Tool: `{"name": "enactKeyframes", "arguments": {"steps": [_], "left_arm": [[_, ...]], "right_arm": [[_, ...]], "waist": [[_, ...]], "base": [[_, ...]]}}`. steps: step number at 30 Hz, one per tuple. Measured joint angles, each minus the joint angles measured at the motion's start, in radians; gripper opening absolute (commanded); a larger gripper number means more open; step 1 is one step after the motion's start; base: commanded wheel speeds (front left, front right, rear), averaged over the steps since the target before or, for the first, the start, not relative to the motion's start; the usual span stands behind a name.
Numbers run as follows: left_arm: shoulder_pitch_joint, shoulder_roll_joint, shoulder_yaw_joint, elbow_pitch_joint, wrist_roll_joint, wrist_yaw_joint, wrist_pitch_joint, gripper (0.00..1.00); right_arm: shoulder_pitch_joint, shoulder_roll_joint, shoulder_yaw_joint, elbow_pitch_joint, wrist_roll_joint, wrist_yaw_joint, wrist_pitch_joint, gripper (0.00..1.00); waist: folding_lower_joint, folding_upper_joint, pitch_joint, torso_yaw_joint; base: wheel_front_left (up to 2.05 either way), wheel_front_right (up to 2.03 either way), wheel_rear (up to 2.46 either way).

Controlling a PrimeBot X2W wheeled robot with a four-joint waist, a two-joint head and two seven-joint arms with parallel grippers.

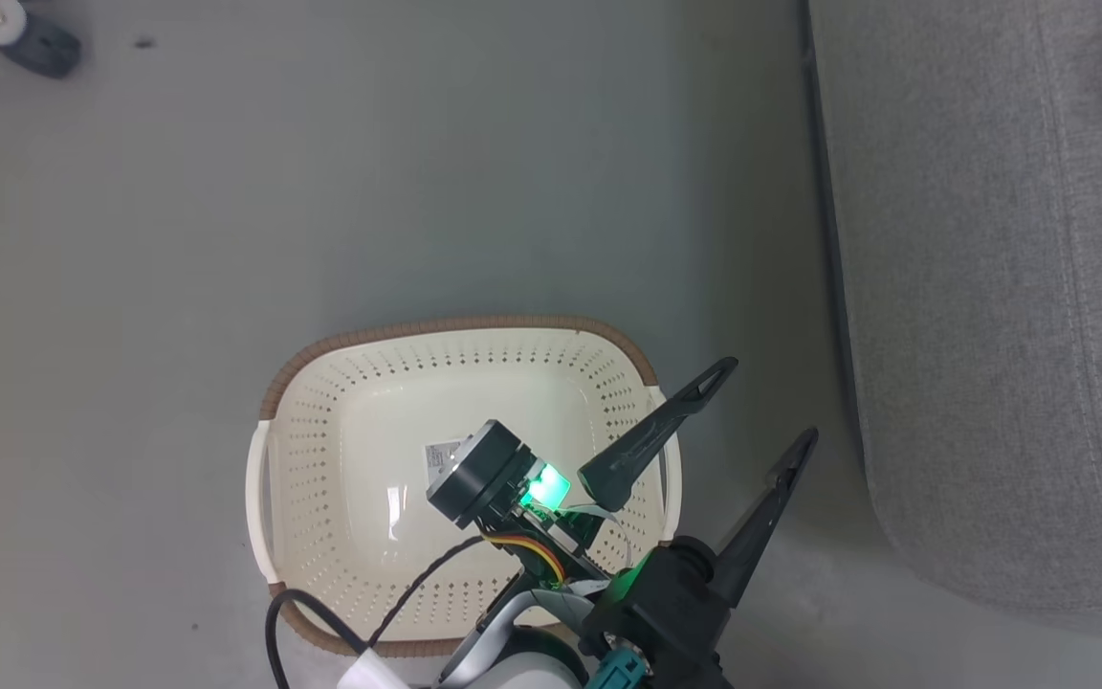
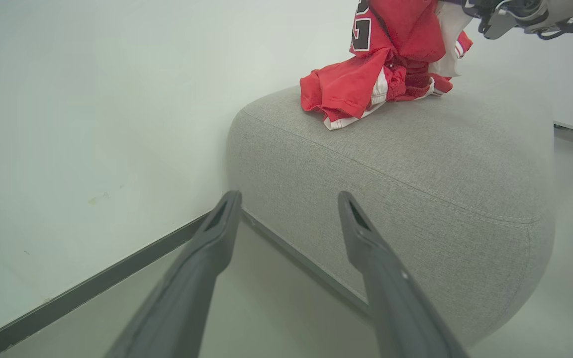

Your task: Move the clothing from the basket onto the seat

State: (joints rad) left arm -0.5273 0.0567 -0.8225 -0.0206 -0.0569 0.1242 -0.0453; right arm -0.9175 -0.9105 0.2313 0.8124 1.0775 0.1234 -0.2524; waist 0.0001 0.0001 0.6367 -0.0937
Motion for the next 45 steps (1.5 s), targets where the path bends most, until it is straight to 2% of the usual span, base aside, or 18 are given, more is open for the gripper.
{"name": "enactKeyframes", "arguments": {"steps": [10, 11, 12, 13, 14, 25, 34, 45], "left_arm": [[-0.041, 0.000, -0.007, 0.048, -0.007, 0.000, -0.019, 1.00], [-0.041, 0.000, -0.008, 0.050, -0.010, 0.000, -0.020, 1.00], [-0.041, 0.000, -0.008, 0.053, -0.011, 0.000, -0.021, 1.00], [-0.041, 0.000, -0.009, 0.055, -0.011, 0.000, -0.028, 1.00], [-0.042, 0.000, -0.009, 0.063, -0.013, 0.000, -0.030, 1.00], [-0.044, 0.000, -0.013, 0.105, -0.049, 0.000, -0.050, 1.00], [-0.043, 0.000, -0.023, 0.148, -0.075, 0.000, -0.063, 1.00], [0.017, -0.001, 0.026, 0.195, -0.120, 0.000, -0.085, 1.00]], "right_arm": [[-0.058, -0.002, 0.067, 0.031, 0.048, 0.000, -0.001, 0.00], [-0.061, -0.003, 0.074, 0.031, 0.049, 0.000, -0.001, 0.08], [-0.063, -0.003, 0.080, 0.033, 0.049, 0.000, -0.001, 0.27], [-0.066, -0.003, 0.086, 0.033, 0.050, 0.000, -0.001, 0.93], [-0.071, -0.003, 0.096, 0.034, 0.051, 0.000, -0.001, 1.00], [-0.096, -0.001, 0.162, 0.036, 0.053, 0.000, -0.001, 1.00], [-0.091, 0.015, 0.224, 0.036, 0.047, 0.000, -0.001, 1.00], [0.030, 0.082, 0.246, -0.012, 0.010, 0.000, -0.001, 1.00]], "waist": [[0.0000, 0.0000, 0.057, -0.010], [-0.0001, 0.0000, 0.057, -0.009], [-0.0001, 0.0000, 0.057, -0.009], [-0.0001, 0.0000, 0.057, -0.009], [-0.0001, 0.0000, 0.056, -0.008], [-0.0001, 0.0000, 0.023, -0.010], [-0.0002, -0.0002, -0.046, -0.020], [-0.0002, -0.0002, -0.163, -0.028]], "base": [[0.00, 0.00, 0.00], [0.00, 0.00, 0.00], [0.00, 0.00, 0.00], [0.00, 0.00, 0.00], [0.00, 0.00, 0.00], [0.00, 0.00, 0.00], [0.00, 0.00, 0.00], [0.00, 0.00, 0.00]]}}
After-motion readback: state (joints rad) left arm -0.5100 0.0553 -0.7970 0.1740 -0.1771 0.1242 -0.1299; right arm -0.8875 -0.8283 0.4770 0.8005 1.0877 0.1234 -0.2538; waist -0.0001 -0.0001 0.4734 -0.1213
